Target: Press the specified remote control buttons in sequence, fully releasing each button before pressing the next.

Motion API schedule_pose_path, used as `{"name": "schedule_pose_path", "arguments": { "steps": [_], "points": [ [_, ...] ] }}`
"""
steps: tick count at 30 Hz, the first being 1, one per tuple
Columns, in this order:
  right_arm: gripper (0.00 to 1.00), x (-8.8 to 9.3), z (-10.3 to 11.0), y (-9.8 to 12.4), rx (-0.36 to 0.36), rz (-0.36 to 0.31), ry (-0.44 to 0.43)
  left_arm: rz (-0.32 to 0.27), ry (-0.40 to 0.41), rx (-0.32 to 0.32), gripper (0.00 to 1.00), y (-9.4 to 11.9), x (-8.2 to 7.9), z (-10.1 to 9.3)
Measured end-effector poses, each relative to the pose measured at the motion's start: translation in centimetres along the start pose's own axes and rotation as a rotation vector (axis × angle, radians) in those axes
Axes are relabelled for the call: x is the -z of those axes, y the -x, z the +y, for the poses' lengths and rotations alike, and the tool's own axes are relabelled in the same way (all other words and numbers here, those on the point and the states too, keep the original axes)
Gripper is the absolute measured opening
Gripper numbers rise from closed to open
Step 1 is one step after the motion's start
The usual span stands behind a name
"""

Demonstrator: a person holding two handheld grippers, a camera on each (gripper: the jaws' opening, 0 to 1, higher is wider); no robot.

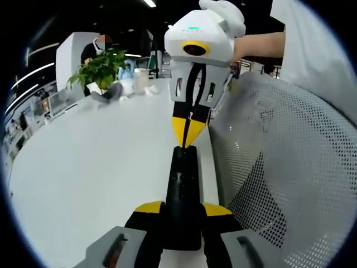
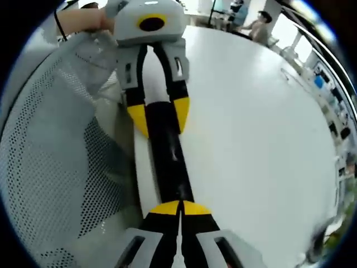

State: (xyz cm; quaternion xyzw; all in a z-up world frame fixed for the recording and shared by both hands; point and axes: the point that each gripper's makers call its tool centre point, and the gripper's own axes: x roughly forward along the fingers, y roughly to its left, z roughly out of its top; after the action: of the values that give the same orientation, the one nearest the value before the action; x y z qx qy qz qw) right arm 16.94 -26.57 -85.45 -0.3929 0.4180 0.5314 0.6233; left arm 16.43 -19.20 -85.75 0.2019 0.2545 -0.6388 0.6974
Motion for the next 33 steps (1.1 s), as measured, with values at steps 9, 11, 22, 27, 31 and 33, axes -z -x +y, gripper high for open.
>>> {"name": "schedule_pose_path", "arguments": {
  "steps": [9, 11, 22, 27, 31, 33],
  "points": [
    [0.00, -0.1, -0.2, 0.2, -0.007, -0.160, -0.199, -0.007, 0.011, 0.003, 0.25, 0.0, 0.0, 0.0],
    [0.00, -0.4, -0.3, 0.2, 0.006, -0.200, -0.222, -0.008, 0.012, 0.003, 0.25, 0.0, 0.0, 0.0],
    [0.00, -0.7, -0.1, 0.1, 0.054, -0.231, -0.196, -0.007, 0.007, 0.001, 0.25, 0.0, 0.0, -0.1],
    [0.00, -1.2, 0.1, 0.0, 0.046, -0.227, -0.187, -0.006, 0.006, 0.003, 0.25, 0.0, 0.0, -0.1],
    [0.00, -0.9, 0.5, 0.1, 0.040, -0.183, -0.105, -0.004, 0.004, 0.003, 0.25, 0.0, 0.0, -0.1],
    [0.00, -0.9, 0.6, 0.1, 0.043, -0.179, -0.098, -0.004, 0.006, 0.004, 0.25, 0.0, 0.0, -0.1]
  ]
}}
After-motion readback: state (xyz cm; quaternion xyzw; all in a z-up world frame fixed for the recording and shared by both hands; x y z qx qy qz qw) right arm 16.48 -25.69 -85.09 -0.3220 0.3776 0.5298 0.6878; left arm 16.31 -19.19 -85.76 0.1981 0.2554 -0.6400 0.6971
